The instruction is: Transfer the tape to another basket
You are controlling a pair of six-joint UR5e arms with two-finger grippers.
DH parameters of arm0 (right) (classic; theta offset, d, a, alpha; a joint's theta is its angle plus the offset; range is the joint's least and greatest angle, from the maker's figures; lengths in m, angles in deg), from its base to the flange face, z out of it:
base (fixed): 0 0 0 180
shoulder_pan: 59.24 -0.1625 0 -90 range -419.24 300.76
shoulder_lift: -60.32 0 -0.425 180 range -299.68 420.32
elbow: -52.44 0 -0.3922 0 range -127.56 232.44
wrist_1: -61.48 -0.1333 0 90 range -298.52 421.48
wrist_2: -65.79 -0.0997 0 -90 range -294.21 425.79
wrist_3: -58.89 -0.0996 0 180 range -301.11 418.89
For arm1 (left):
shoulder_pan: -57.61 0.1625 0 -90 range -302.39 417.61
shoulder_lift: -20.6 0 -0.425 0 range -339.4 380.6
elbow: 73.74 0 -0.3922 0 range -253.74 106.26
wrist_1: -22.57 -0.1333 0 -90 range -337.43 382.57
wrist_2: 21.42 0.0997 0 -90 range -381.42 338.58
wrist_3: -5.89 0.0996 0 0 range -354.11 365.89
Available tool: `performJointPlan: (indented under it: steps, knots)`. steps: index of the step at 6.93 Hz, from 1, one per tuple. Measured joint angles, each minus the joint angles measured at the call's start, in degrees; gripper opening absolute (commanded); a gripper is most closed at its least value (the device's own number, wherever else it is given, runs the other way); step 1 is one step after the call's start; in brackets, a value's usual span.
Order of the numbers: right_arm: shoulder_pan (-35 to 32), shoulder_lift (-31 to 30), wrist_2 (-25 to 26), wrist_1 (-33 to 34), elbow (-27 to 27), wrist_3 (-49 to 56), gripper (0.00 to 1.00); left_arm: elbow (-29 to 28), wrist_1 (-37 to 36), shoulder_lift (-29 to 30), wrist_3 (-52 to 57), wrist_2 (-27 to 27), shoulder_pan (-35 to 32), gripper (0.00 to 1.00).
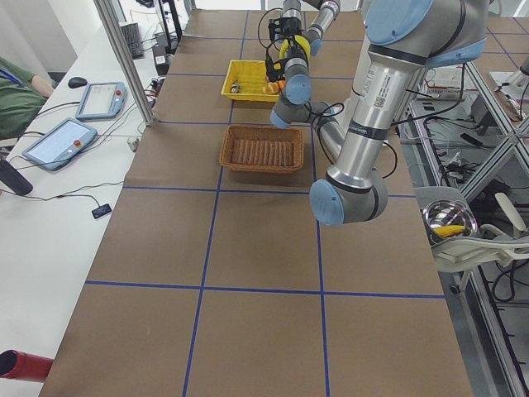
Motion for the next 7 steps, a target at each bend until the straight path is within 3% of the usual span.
performJointPlan:
  steps: [2, 4, 7]
  knots:
    - [-3.6, -2.7, -5.3, 0.1, 0.2, 2.1, 1.00, -0.1, 0.0, -0.3, -0.3, 0.1, -0.6, 0.00]
    - [-15.8, -4.2, -17.0, 2.9, 2.8, 5.6, 1.00, -0.5, -1.7, -1.8, 0.5, 0.1, -3.3, 0.00]
    - [-29.9, -4.6, -21.1, 14.7, 6.6, 32.3, 1.00, -0.7, -18.8, -3.2, 14.9, -6.5, -9.9, 0.00]
